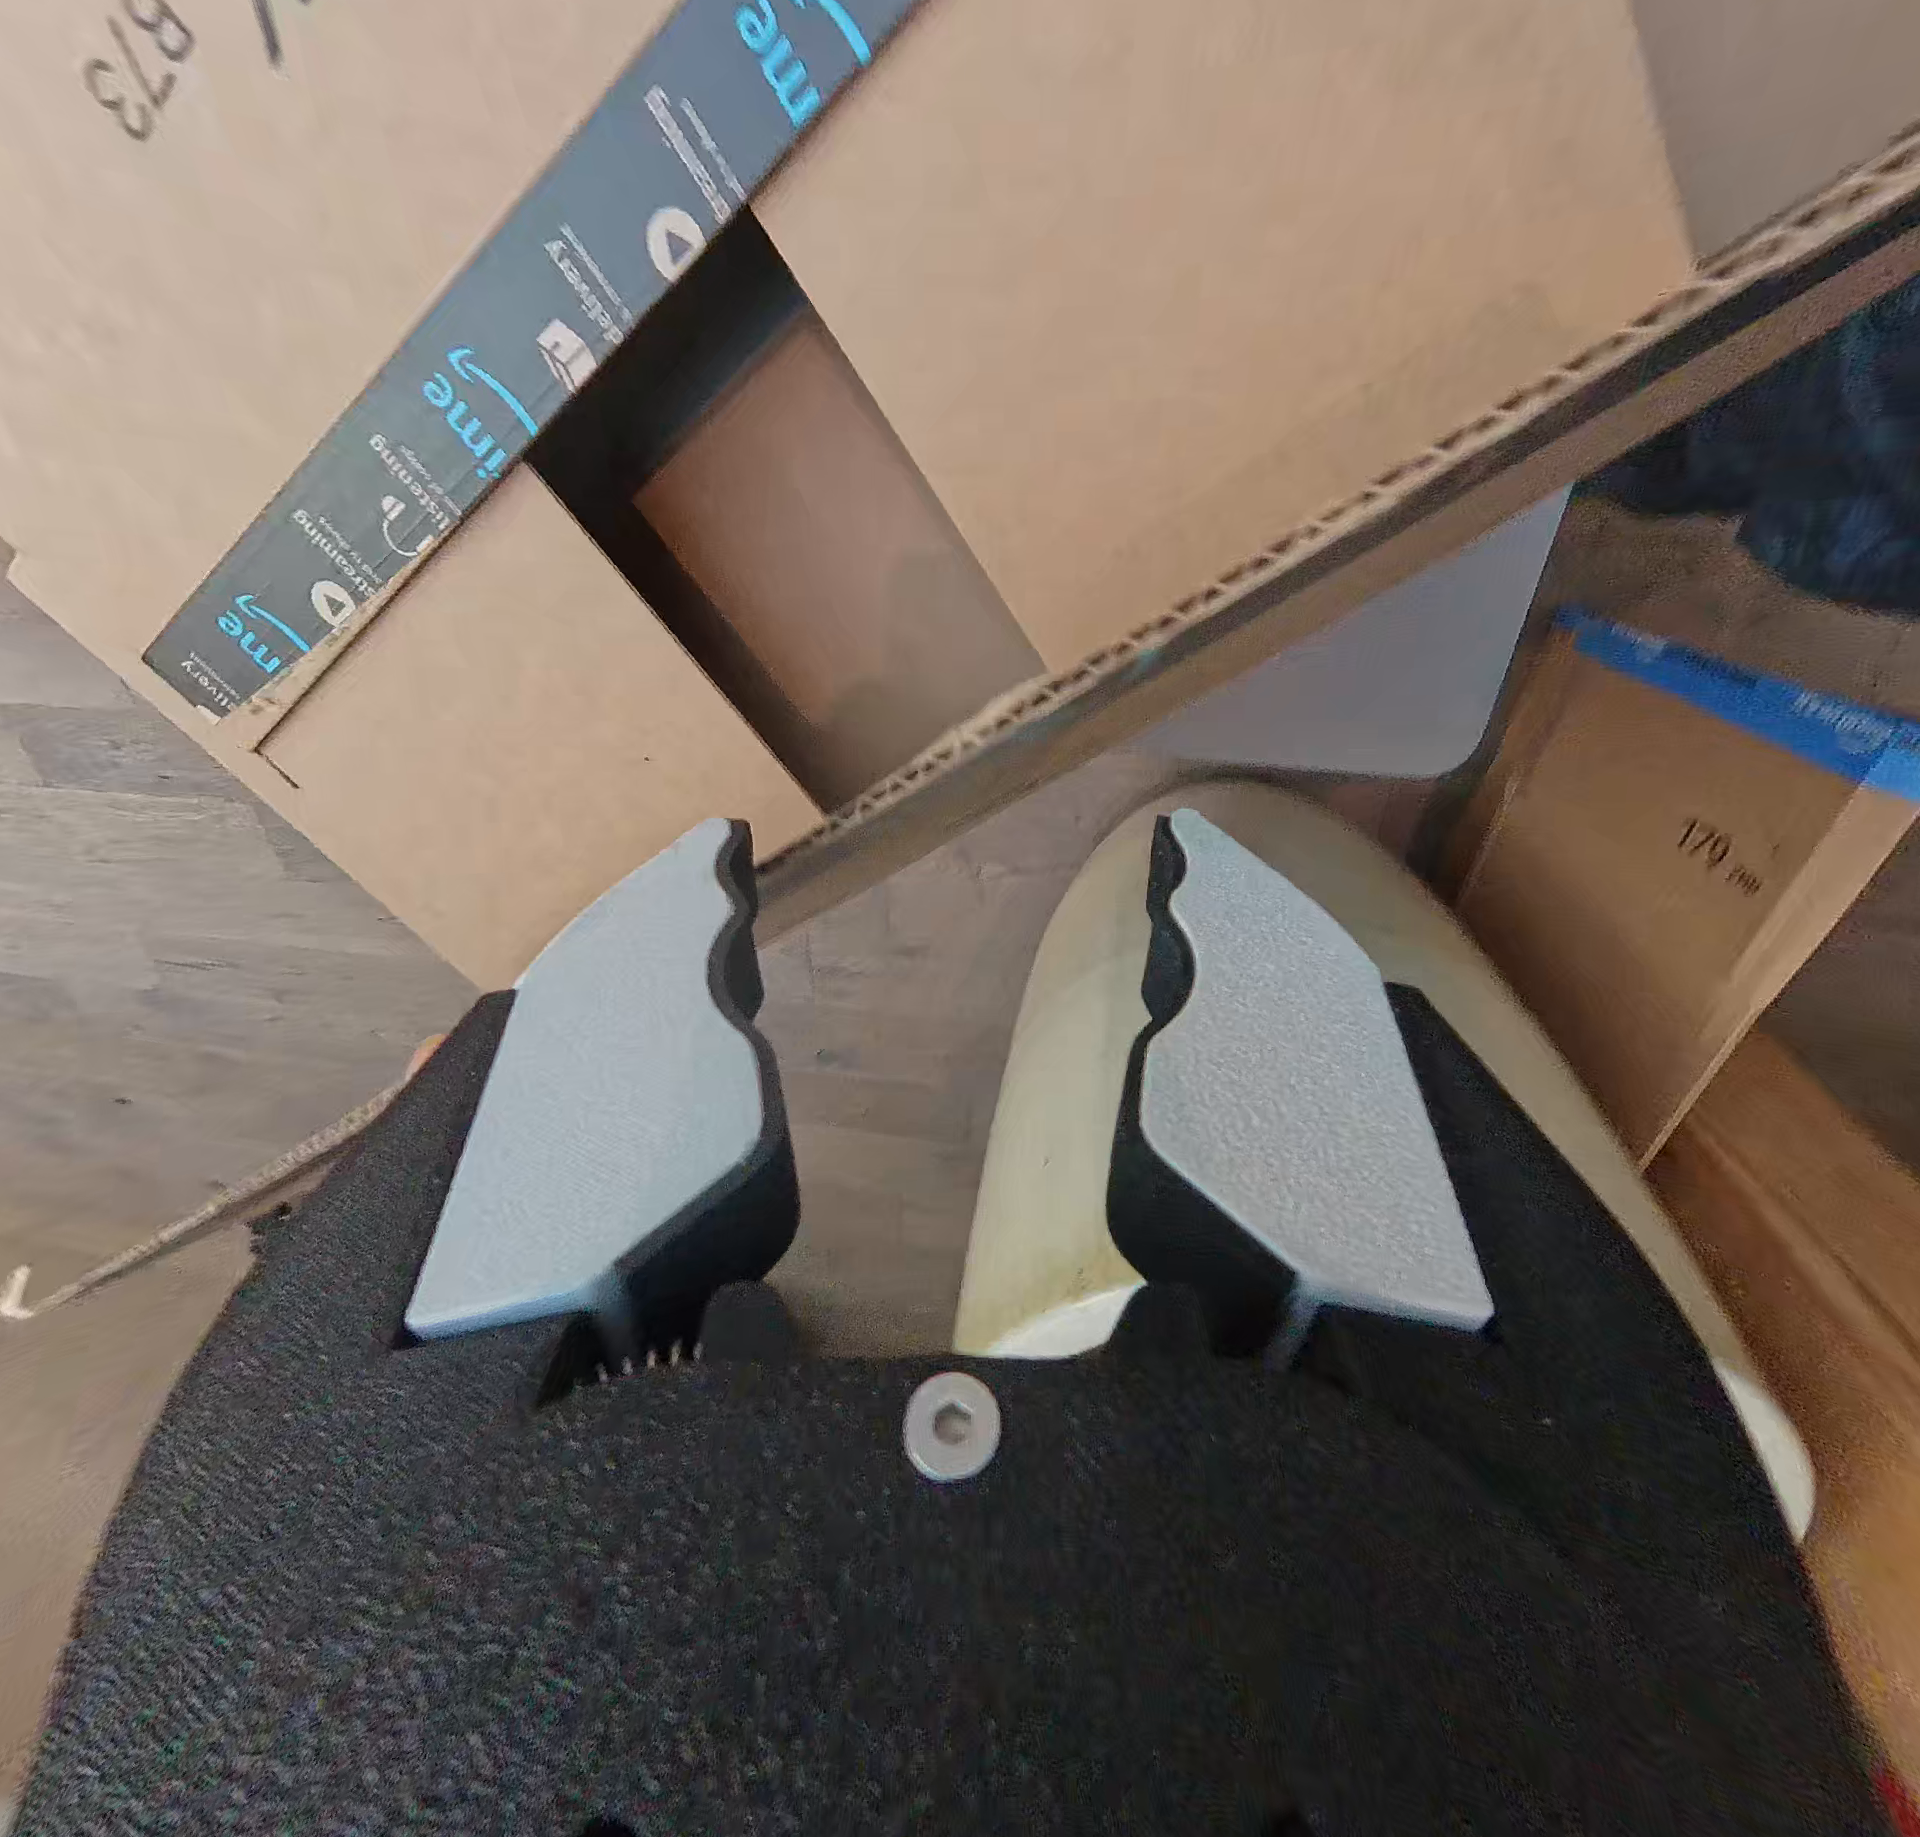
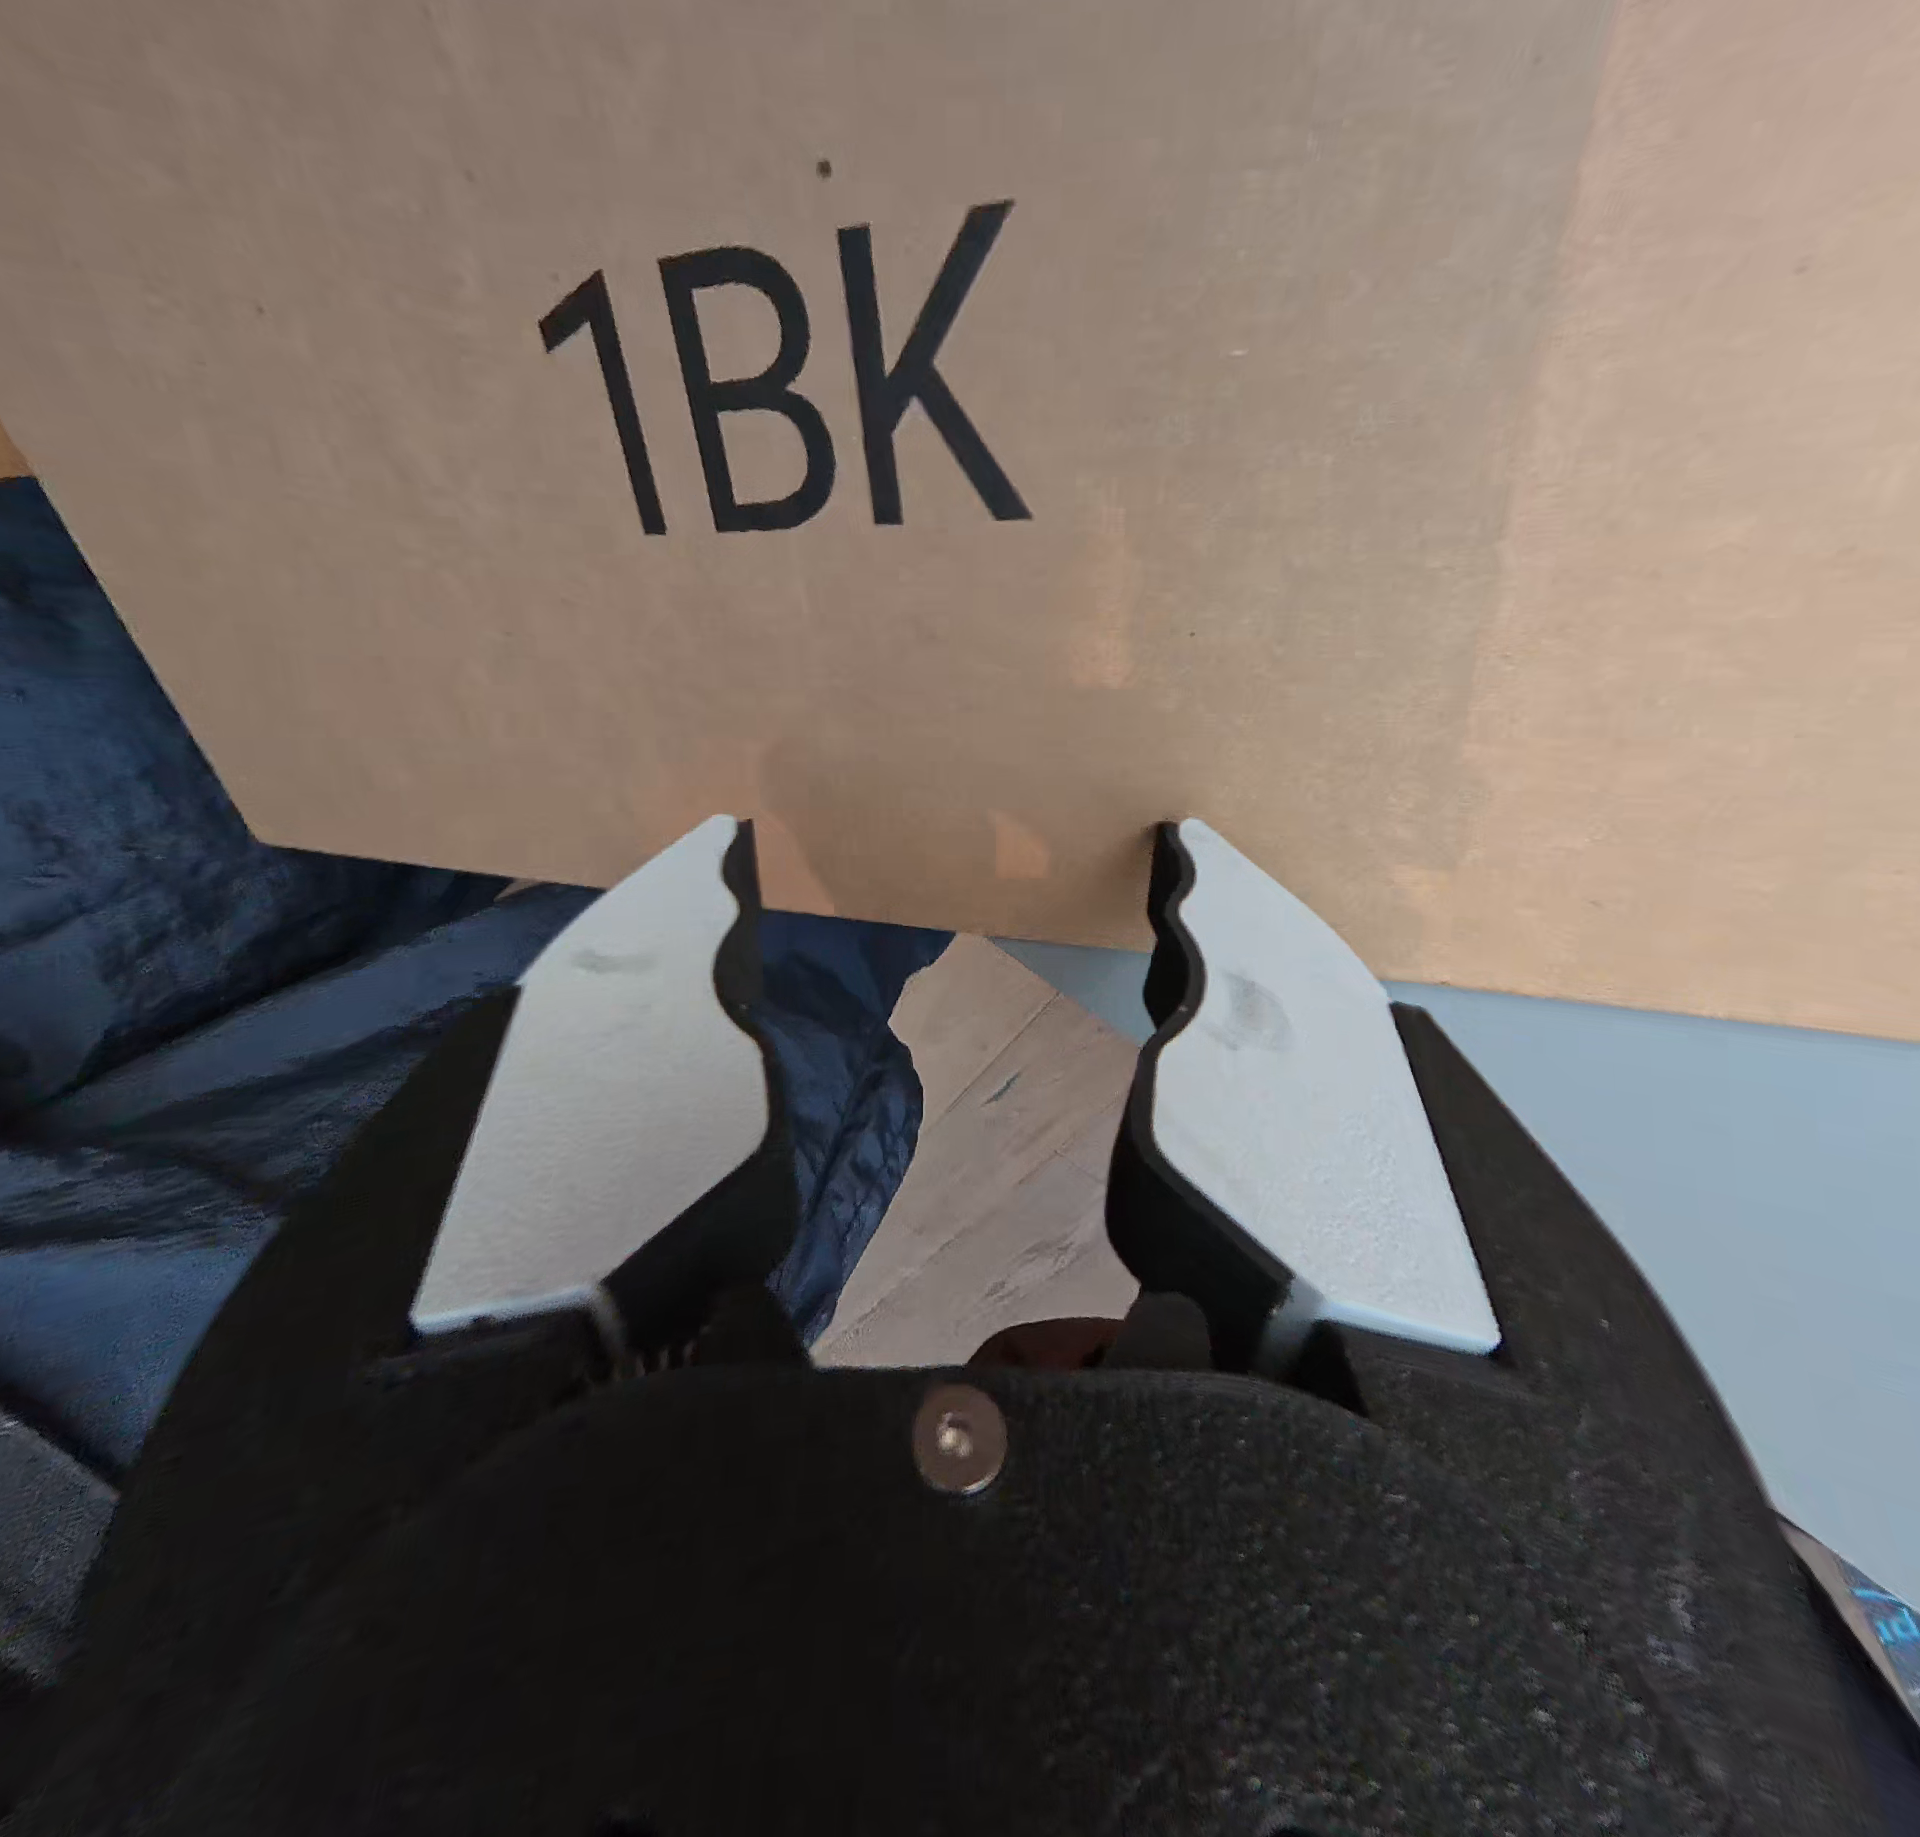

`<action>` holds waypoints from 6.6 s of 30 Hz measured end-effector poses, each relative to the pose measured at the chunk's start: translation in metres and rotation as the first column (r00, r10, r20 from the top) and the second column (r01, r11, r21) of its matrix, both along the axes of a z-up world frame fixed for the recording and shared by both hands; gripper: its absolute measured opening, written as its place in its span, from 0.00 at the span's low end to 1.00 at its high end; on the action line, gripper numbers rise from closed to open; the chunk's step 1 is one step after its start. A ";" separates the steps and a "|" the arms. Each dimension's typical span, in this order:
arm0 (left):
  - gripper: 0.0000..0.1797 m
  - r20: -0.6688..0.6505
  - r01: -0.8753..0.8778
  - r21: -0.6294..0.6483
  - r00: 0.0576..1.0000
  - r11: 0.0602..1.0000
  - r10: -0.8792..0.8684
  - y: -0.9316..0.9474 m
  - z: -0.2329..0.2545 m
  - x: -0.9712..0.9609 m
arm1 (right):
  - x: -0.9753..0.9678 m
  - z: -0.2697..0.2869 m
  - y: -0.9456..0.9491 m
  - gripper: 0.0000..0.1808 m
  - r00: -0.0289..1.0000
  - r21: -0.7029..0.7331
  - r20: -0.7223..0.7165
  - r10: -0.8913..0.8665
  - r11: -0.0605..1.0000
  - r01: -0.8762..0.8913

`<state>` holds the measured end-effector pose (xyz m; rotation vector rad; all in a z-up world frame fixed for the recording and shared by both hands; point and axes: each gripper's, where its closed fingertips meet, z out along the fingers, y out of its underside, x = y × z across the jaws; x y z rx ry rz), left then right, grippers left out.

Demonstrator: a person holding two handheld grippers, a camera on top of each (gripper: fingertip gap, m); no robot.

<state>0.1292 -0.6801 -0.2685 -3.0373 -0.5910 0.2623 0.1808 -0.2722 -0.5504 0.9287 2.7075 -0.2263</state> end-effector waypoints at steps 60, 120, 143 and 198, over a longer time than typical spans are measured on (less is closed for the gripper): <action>0.77 0.458 -0.969 0.189 -0.058 -0.161 0.887 -0.088 -0.199 0.179 | 0.138 0.100 -0.148 0.65 0.814 -0.279 0.304 0.495 0.863 -0.421; 0.49 0.054 -0.925 0.367 0.129 0.101 0.990 -0.003 -0.120 0.100 | 0.012 0.114 -0.218 0.55 0.667 -0.130 -0.289 0.687 0.662 -0.738; 0.28 0.354 -0.642 0.524 -0.433 -0.559 0.829 0.014 -0.158 0.099 | 0.018 0.105 -0.217 0.62 0.616 -0.017 -0.352 0.705 0.653 -0.757; 0.41 0.236 -0.485 0.825 -0.171 -0.290 0.957 -0.086 -0.070 0.193 | 0.022 0.099 -0.201 0.71 0.453 0.132 -0.280 0.846 0.501 -0.855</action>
